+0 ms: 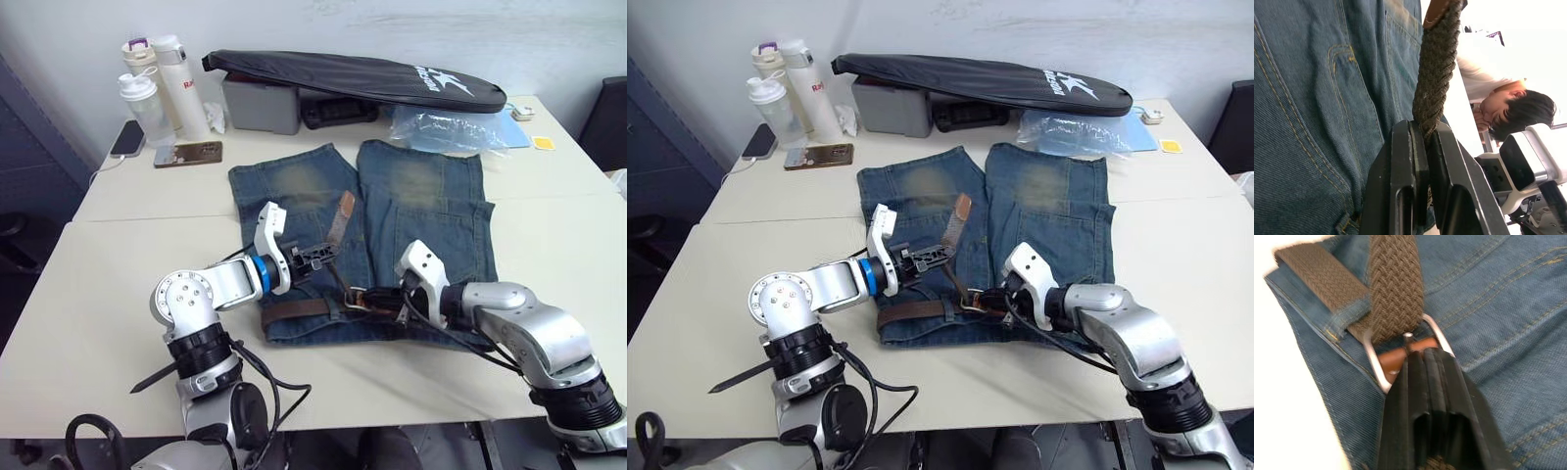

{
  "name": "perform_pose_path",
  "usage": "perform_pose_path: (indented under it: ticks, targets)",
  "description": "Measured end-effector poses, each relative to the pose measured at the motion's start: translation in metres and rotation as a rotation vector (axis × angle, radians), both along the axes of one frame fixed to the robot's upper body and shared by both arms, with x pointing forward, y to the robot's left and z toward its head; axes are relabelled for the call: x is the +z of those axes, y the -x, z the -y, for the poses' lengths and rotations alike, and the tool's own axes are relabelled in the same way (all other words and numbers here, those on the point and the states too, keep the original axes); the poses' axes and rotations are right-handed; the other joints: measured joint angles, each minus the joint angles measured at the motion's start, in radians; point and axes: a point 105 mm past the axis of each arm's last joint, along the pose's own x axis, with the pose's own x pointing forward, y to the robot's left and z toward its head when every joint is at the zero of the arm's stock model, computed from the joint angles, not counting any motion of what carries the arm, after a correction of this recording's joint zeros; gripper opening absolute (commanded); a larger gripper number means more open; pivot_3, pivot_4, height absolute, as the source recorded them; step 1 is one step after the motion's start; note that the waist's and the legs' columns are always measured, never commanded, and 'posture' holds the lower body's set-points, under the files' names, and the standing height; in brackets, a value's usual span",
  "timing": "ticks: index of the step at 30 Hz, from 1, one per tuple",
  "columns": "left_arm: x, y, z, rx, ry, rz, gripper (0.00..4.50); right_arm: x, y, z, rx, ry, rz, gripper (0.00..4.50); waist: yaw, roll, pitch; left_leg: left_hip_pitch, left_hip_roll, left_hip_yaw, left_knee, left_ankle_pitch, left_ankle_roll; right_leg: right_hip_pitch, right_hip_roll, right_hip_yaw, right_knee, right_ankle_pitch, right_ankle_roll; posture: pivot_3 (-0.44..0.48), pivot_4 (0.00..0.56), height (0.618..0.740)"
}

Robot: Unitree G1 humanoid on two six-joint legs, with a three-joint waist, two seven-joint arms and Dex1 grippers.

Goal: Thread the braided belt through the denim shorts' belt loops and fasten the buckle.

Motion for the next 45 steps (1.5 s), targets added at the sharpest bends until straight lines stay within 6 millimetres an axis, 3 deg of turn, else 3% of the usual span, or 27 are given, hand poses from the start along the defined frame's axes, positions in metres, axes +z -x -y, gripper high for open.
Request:
perform_pose_path:
  ticks: [11,16,35,42,45]
  targets:
    - [0.006,-0.006,-0.053,0.189,0.287,-0.049,0.00,-0.006,0.000,-0.004,0.072,0.084,0.065,0.06,0.002,-0.007,-0.004,0.001,0.001,0.000,0.000,-0.001,-0.001,0.000,0.001,0.000,-0.001,0.000,0.000,0.000,0.150,0.645]
    - [-0.008,0.000,-0.057,0.211,0.289,-0.094,0.00,-0.004,-0.001,-0.005,0.082,0.082,0.079,0.06,0.002,-0.008,-0.005,0.001,0.001,0.000,0.000,-0.001,-0.002,0.000,0.001,0.001,-0.001,0.000,0.000,0.000,0.150,0.645]
    - [-0.014,0.005,-0.045,0.225,0.340,-0.131,0.00,-0.004,-0.007,-0.012,0.153,0.021,0.022,0.06,0.001,-0.007,-0.005,0.000,0.001,0.000,0.000,-0.002,-0.002,0.000,0.001,0.001,-0.004,0.000,0.000,0.000,0.150,0.645]
    - [-0.016,0.005,-0.060,0.271,0.317,-0.127,0.00,-0.006,-0.010,-0.013,0.223,0.030,-0.002,0.06,0.000,-0.007,-0.006,0.000,0.001,0.000,0.000,-0.002,-0.003,0.000,0.002,0.001,-0.004,0.000,0.000,0.000,0.150,0.645]
    - [-0.026,0.006,-0.072,0.312,0.286,-0.139,0.00,-0.007,-0.013,-0.015,0.252,0.024,-0.022,0.06,-0.001,-0.006,-0.007,0.001,0.001,0.000,0.001,-0.002,-0.003,0.000,0.002,0.002,-0.004,0.000,0.000,0.000,0.150,0.645]
